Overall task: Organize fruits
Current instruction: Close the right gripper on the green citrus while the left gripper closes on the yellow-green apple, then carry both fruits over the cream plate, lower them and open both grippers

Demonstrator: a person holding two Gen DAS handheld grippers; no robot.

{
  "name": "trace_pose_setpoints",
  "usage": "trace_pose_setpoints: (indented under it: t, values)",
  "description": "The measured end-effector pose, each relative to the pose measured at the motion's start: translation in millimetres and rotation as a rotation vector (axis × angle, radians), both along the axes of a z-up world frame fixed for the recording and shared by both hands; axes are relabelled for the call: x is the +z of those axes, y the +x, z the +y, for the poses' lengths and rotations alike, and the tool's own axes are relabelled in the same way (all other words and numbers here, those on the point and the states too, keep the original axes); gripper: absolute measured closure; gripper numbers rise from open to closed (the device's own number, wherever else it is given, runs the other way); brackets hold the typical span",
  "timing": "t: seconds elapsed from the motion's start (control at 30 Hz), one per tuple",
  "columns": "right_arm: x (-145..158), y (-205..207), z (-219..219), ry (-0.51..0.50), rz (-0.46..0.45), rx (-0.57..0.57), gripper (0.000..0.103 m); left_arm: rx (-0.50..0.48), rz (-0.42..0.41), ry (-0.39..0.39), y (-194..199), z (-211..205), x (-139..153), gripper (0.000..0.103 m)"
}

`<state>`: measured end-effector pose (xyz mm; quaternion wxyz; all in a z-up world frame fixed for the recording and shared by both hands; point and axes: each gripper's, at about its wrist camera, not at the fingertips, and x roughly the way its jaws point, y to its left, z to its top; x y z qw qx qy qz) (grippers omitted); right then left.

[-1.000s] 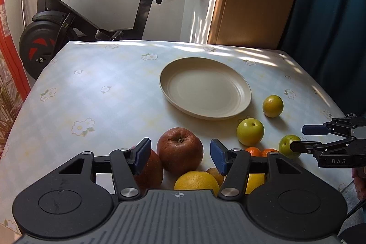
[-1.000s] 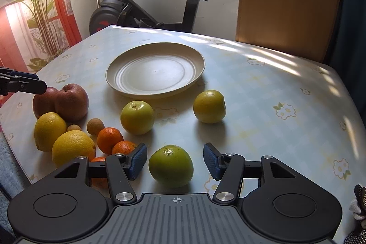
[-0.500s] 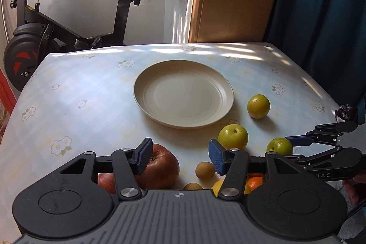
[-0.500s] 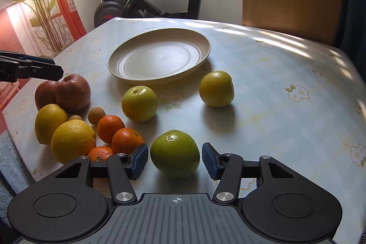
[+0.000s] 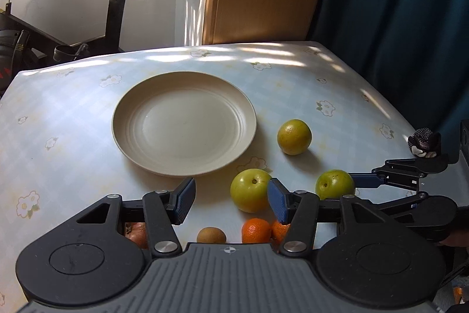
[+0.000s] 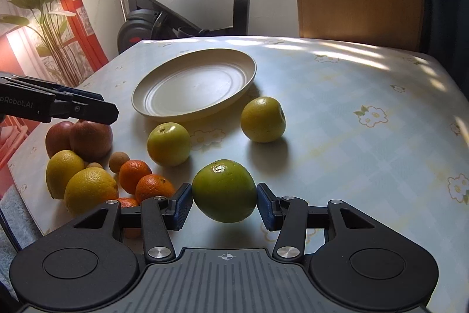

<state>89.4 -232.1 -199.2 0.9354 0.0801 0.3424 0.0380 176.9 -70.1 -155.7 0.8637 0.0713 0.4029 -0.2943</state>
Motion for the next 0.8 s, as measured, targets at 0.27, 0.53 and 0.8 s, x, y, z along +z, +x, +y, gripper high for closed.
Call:
trace_pose_setpoints:
  t: [0.27, 0.53, 0.8]
  values:
    - [10, -3, -19, -0.012, -0.041, -0.051, 0.059, -0.041, 0.083, 0.026, 19, -34, -28, 0.046]
    - [6, -4, -25, -0.004, -0.046, -0.064, 0.059, -0.047, 0.126, 0.061, 32, -48, -45, 0.046]
    - [4, -4, -24, 0.002, -0.048, -0.067, 0.059, -0.035, 0.132, 0.081, 38, -58, -57, 0.052]
